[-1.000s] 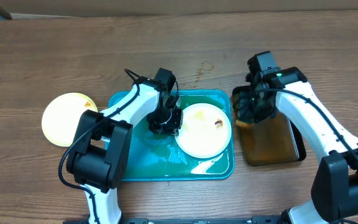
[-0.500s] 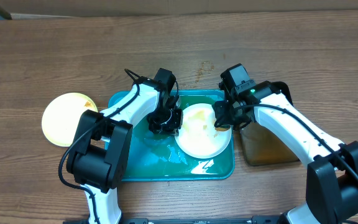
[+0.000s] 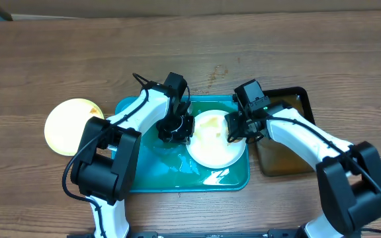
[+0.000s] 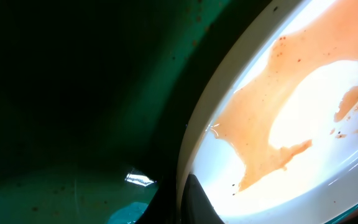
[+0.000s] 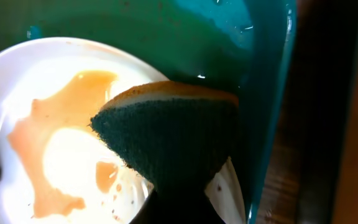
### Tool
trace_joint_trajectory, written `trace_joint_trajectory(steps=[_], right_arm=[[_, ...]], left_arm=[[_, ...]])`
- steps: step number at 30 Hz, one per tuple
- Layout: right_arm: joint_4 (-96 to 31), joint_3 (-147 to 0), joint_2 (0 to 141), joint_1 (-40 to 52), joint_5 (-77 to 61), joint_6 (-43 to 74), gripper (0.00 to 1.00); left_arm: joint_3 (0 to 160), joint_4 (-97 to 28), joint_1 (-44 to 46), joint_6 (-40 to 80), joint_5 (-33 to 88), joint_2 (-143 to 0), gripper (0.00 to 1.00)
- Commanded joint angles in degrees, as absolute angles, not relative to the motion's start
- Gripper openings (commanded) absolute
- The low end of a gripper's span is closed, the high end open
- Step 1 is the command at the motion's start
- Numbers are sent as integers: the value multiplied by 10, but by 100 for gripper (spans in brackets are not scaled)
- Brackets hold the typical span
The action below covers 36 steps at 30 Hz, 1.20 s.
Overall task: Clean dirty plates on tray and stack at the side
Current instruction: 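Scrub the tilted white plate again with the sponge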
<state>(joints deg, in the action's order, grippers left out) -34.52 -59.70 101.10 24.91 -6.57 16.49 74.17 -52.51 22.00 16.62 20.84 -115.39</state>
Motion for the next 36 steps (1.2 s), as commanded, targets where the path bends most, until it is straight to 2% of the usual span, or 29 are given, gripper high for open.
trace_joint_trajectory(steps=[1,7,14,22,25,30,36], right_arm=[[-331,-595,1042,251,-61,167,4],[-319,-595,1071,251,-94,167,4],[-320,-595,1071,252,-249,130,4],[-406,-595,1071,252,-255,97,4],[-441,-595,1071,252,-197,90,4],[-454,-604,1071,250,-15,200,4],[-435,-657,1071,251,0,213,4]], left_arm=[[722,-527,224,170,159,-1171,4],[722,-527,224,170,159,-1171,4],[722,-526,224,170,159,-1171,4],[722,-526,224,170,159,-1171,4],[722,-526,224,170,160,-1171,4],[722,-527,224,170,160,-1171,4],[722,-527,224,170,160,-1171,4]])
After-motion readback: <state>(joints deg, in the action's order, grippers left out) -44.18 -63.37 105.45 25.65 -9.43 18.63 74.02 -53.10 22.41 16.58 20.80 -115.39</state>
